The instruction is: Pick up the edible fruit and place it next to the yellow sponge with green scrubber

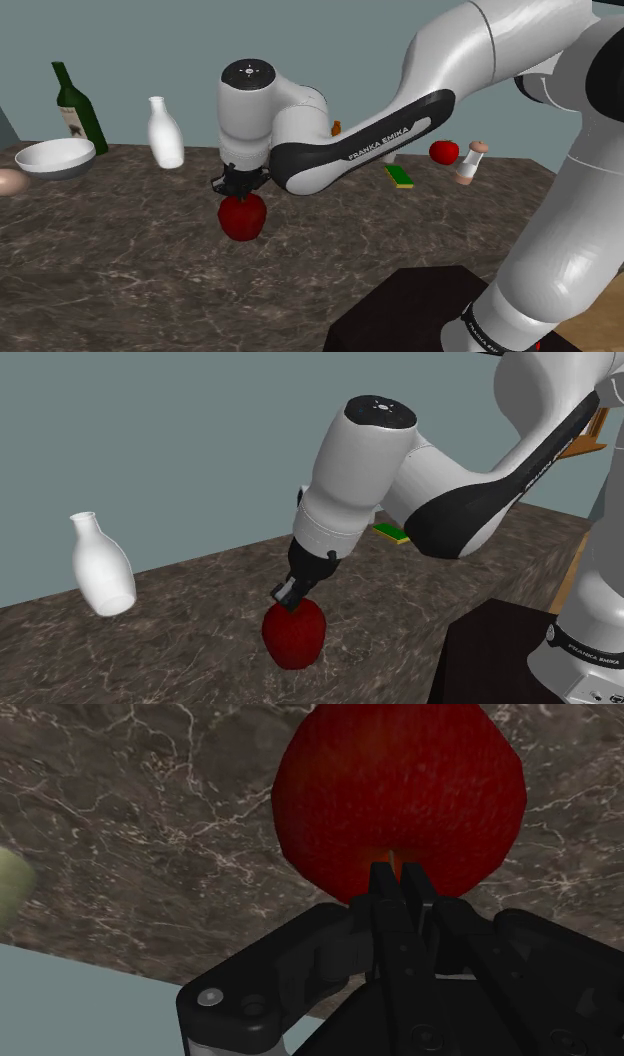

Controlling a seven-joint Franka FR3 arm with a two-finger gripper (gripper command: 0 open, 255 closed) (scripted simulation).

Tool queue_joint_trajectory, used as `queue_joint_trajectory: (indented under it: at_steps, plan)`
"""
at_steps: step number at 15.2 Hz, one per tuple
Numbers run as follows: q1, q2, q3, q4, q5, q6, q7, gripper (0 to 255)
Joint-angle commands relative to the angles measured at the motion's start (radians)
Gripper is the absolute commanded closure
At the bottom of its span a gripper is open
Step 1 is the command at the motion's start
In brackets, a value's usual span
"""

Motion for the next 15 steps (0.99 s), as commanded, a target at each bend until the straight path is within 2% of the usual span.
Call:
queue_joint_trajectory:
  at_steps: [1,15]
  plan:
    - [-0.007,-0.018,0.007,0.008,0.027,-0.014,-0.022,255]
    - [-0.031,-0.109,0.03,0.112,0.17,-0.141,-0.156,255]
